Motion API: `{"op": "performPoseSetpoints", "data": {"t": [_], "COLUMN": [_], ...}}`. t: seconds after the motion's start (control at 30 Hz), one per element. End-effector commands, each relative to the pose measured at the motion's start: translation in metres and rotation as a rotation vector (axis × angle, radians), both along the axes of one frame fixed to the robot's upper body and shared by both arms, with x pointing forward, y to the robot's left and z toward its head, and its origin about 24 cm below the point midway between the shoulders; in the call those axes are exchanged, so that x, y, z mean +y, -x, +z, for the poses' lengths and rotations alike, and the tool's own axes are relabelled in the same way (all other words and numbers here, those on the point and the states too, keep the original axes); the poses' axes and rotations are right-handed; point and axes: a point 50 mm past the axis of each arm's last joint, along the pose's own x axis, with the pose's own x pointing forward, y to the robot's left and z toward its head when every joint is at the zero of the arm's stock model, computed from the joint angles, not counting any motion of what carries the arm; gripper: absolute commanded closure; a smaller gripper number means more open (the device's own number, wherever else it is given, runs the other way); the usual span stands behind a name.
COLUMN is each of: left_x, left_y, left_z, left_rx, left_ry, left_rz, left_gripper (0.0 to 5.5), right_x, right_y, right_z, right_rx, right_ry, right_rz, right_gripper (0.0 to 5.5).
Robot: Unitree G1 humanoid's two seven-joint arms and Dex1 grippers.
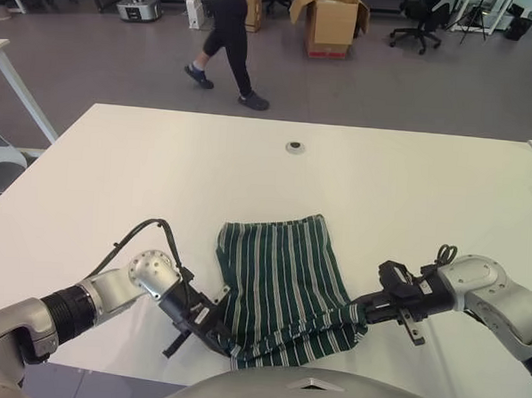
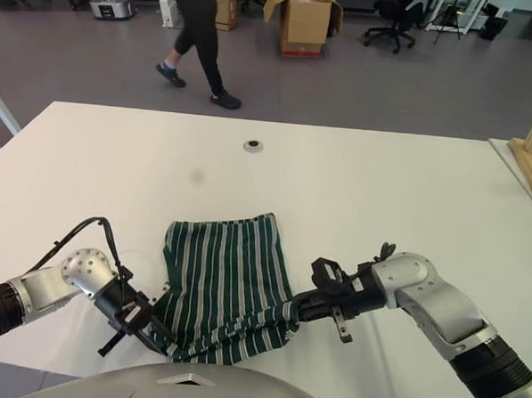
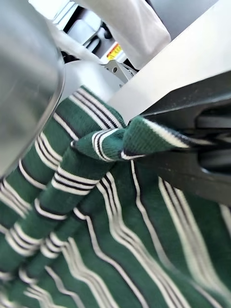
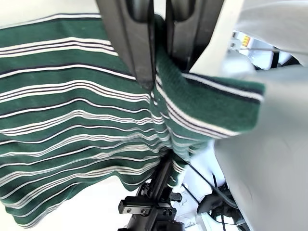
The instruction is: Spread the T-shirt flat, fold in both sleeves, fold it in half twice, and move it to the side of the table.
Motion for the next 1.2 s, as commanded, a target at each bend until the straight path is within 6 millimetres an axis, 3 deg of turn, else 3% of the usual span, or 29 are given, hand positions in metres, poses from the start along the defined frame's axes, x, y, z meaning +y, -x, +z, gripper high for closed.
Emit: {"op": "performPoseSetpoints", "data": {"t": [0.03, 0.13, 0.23, 0.37, 0.5, 0.6, 0.67, 0.73, 0.83, 0.9, 1.0, 1.1, 1.2], "left_x": [0.021, 0.022, 0.016, 0.017, 0.029, 0.031, 0.027, 0.023, 0.019, 0.031, 0.05, 0.046, 0.032], "left_y": [-0.046, -0.063, -0.084, -0.105, -0.101, -0.093, -0.088, -0.085, -0.088, -0.1, -0.112, -0.107, -0.094], "left_z": [0.043, 0.057, 0.057, 0.026, -0.01, -0.021, -0.024, -0.023, -0.026, -0.027, -0.019, -0.015, -0.015], "left_rx": [0.088, 0.214, 0.296, 0.376, 0.512, 0.64, 0.772, 0.87, 0.931, 0.946, 1.116, 1.218, 1.212], "left_ry": [0.022, 0.044, 0.067, -0.045, -0.076, -0.035, -0.002, 0.052, 0.119, 0.193, 0.411, 0.471, 0.392], "left_rz": [0.227, 0.33, 0.455, 0.732, 0.969, 1.066, 1.093, 1.104, 1.215, 1.432, 1.674, 1.722, 1.698], "left_gripper": [5.5, 5.5, 5.5, 5.5, 5.5, 5.5, 5.5, 4.89, 4.46, 4.12, 4.07, 4.07, 4.07], "right_x": [-0.012, -0.009, -0.004, 0.007, 0.019, 0.023, 0.025, 0.026, 0.027, 0.022, 0.013, 0.014, 0.032], "right_y": [-0.029, -0.057, -0.087, -0.112, -0.134, -0.153, -0.161, -0.164, -0.17, -0.175, -0.176, -0.165, -0.144], "right_z": [0.029, 0.04, 0.032, -0.009, -0.04, -0.039, -0.034, -0.03, -0.024, -0.025, -0.019, -0.009, -0.002], "right_rx": [0.072, 0.105, 0.173, 0.269, 0.285, 0.333, 0.391, 0.444, 0.477, 0.335, 0.048, -0.174, -0.298], "right_ry": [-0.015, -0.064, -0.068, 0.056, 0.154, 0.092, 0.008, -0.046, -0.103, -0.042, 0.016, -0.006, -0.114], "right_rz": [-0.111, -0.205, -0.33, -0.466, -0.635, -0.812, -0.879, -0.904, -0.954, -0.996, -0.979, -0.907, -0.78], "right_gripper": [5.46, 5.46, 5.46, 5.46, 5.46, 5.46, 4.92, 4.48, 4.01, 3.65, 3.6, 3.6, 3.6]}}
